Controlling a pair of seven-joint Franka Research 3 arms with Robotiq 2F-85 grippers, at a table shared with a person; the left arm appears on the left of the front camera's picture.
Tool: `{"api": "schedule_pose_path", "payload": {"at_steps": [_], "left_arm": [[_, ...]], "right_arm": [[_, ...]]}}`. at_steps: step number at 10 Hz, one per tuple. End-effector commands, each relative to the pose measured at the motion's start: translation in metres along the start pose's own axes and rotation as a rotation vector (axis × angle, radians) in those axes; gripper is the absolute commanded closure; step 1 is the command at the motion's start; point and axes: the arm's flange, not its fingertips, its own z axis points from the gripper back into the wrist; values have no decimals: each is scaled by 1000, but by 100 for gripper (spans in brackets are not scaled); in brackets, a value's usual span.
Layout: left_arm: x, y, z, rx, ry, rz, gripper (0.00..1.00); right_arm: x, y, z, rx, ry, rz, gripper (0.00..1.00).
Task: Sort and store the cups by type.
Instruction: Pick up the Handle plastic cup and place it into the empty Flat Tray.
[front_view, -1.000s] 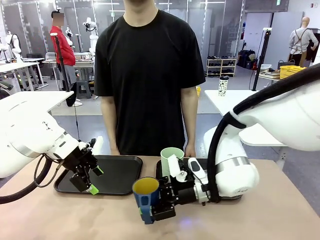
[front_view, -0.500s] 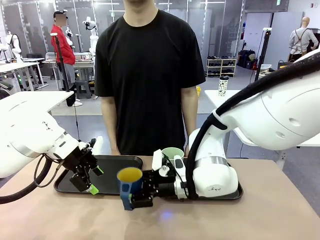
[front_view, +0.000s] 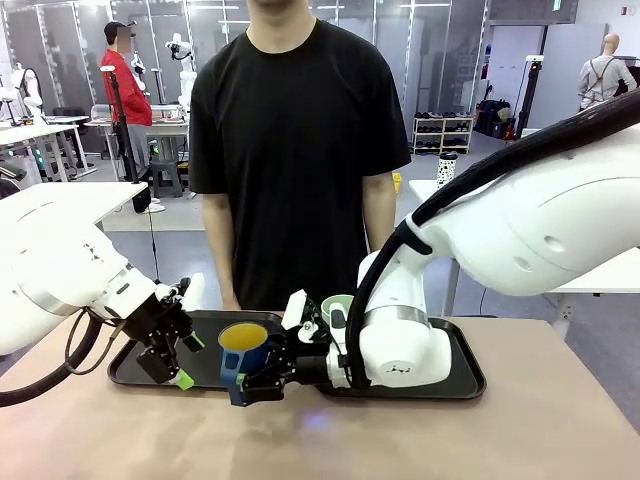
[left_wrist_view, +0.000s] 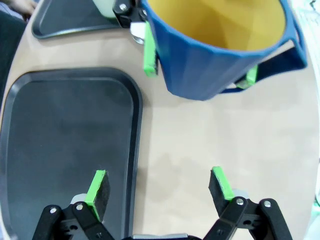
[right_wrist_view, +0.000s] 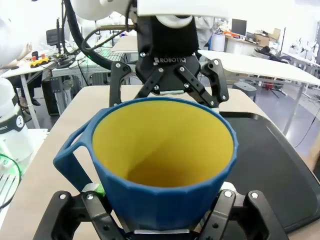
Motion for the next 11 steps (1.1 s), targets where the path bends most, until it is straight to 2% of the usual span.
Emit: {"api": "schedule_pose_path", "payload": {"at_steps": [1, 6, 11], "left_arm": [[-18, -8, 21, 29, 96, 11, 0], [-41, -14, 34, 46, 149, 45, 0], [-58, -17, 47, 54, 198, 75, 0]], "right_arm": [[-40, 14, -31, -54, -9, 50, 28], [-41, -1, -64, -102, -40, 27, 28], [-40, -8, -83, -100, -44, 38, 28]]}}
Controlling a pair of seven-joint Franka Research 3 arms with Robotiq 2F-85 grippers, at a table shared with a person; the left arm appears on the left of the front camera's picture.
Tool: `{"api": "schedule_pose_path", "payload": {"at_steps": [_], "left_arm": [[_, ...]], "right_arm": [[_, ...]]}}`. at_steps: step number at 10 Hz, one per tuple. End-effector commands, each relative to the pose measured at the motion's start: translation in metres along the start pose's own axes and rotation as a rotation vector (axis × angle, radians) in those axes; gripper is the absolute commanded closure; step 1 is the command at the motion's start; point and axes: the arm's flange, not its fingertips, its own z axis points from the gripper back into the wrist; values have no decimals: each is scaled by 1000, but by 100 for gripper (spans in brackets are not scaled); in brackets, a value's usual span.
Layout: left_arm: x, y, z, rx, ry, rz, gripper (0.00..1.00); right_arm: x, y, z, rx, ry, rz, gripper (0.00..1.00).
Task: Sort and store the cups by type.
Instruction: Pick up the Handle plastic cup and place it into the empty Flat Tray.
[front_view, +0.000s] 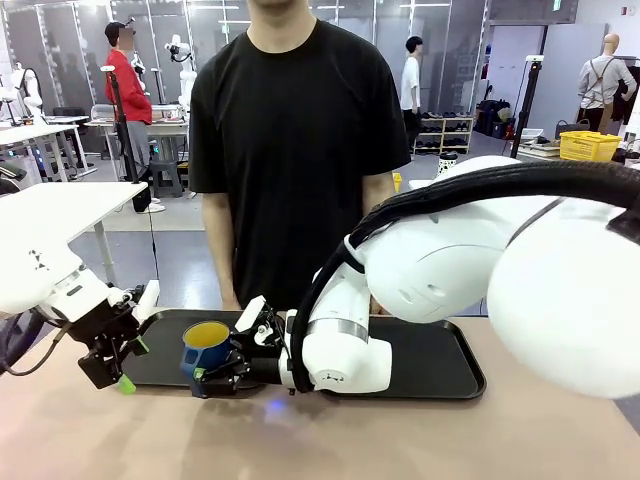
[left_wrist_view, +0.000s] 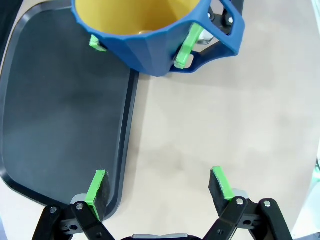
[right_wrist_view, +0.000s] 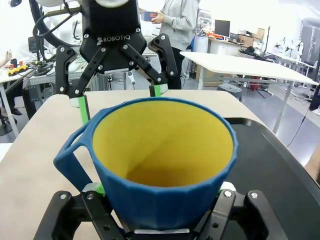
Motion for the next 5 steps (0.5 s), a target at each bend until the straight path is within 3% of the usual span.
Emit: {"api": "schedule_pose_path", "payload": {"at_steps": [1, 5], "left_arm": [[-4, -7, 5, 16, 39, 25, 0], [-3, 0, 2, 2, 7, 6, 0]], "right_arm": [[4, -2, 3, -3, -1, -2, 28], [4, -2, 3, -3, -1, -2, 28]]}}
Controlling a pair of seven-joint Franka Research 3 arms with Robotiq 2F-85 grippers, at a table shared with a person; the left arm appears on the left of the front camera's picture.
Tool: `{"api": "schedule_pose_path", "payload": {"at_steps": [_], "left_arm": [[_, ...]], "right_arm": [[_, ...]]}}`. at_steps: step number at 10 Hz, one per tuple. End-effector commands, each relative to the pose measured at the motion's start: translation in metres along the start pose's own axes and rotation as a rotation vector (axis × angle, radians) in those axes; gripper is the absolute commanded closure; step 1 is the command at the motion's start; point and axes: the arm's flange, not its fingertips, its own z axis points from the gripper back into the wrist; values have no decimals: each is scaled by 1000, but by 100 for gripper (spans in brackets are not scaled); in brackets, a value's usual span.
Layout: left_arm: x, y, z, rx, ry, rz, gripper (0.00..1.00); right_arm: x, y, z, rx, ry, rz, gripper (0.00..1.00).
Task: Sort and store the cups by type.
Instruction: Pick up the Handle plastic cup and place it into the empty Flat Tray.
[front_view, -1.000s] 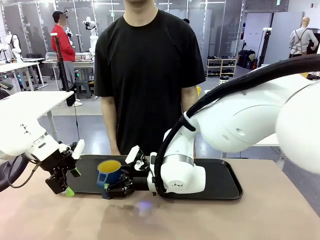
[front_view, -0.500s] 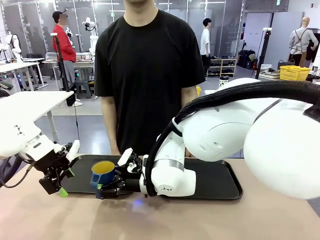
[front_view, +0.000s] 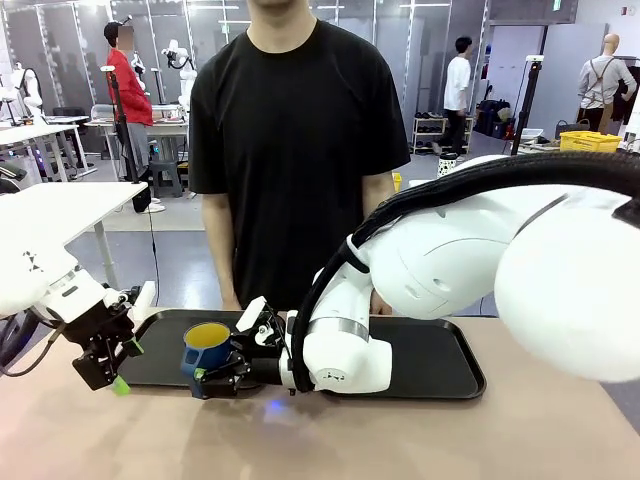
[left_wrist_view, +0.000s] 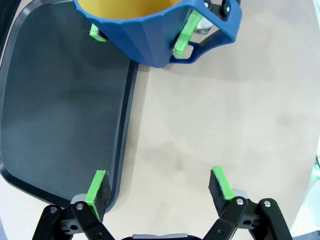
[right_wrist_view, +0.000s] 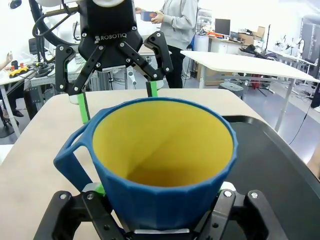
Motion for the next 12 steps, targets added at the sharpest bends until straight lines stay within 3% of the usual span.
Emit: {"api": "schedule_pose_path", "payload": {"at_steps": [1, 6, 12], "left_arm": [[0, 1, 0, 3, -7, 1, 0], [0, 1, 0, 3, -7, 1, 0], [0, 1, 0, 3, -7, 1, 0]], "right_arm": [[0, -1, 1, -3, 1, 8, 28], [4, -18, -21, -21, -73, 19, 28], [-3, -22, -46, -47, -64, 30, 28]]}}
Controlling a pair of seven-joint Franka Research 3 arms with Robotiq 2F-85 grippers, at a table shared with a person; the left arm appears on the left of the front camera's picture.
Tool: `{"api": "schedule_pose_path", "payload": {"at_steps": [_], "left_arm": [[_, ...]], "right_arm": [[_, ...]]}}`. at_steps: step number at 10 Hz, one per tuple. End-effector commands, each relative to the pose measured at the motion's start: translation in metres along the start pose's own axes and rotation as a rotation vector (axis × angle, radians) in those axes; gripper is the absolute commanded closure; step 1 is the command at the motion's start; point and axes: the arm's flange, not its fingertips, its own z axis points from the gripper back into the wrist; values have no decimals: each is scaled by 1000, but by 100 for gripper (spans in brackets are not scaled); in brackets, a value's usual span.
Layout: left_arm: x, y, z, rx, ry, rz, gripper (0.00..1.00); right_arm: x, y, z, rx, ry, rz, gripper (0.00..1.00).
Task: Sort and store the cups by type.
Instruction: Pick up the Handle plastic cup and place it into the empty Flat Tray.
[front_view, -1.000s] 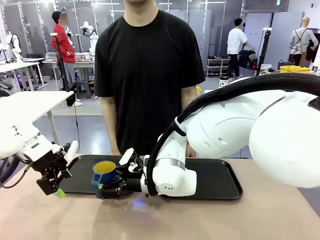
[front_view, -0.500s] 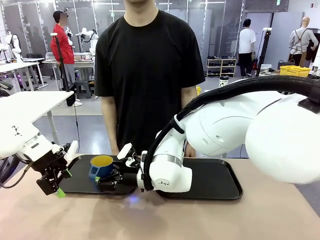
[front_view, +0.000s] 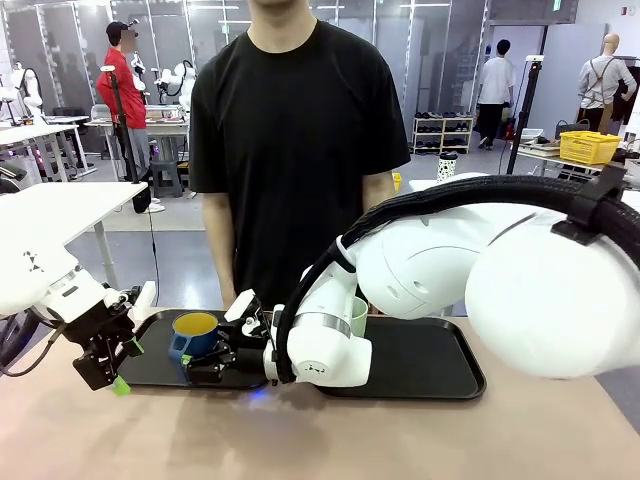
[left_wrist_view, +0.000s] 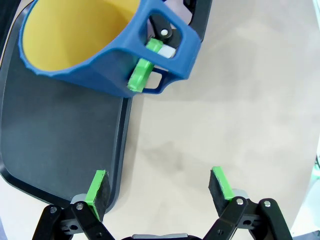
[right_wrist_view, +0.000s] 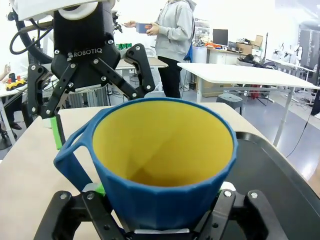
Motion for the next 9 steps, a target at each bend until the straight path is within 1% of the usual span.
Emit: {"api": "schedule_pose_path", "payload": {"at_steps": [1, 4, 6, 9], "left_arm": [[0, 2, 0, 3, -6, 1, 0], [0, 2, 0, 3, -6, 1, 0], [0, 2, 0, 3, -6, 1, 0], [0, 2, 0, 3, -6, 1, 0]], "right_arm": [[-6, 0, -11, -46, -7, 33, 28], [-11, -4, -10, -100, 5, 42, 28], [-16, -7, -9, -139, 34, 37, 28], [-24, -8, -8, -158, 58, 29, 28]]}}
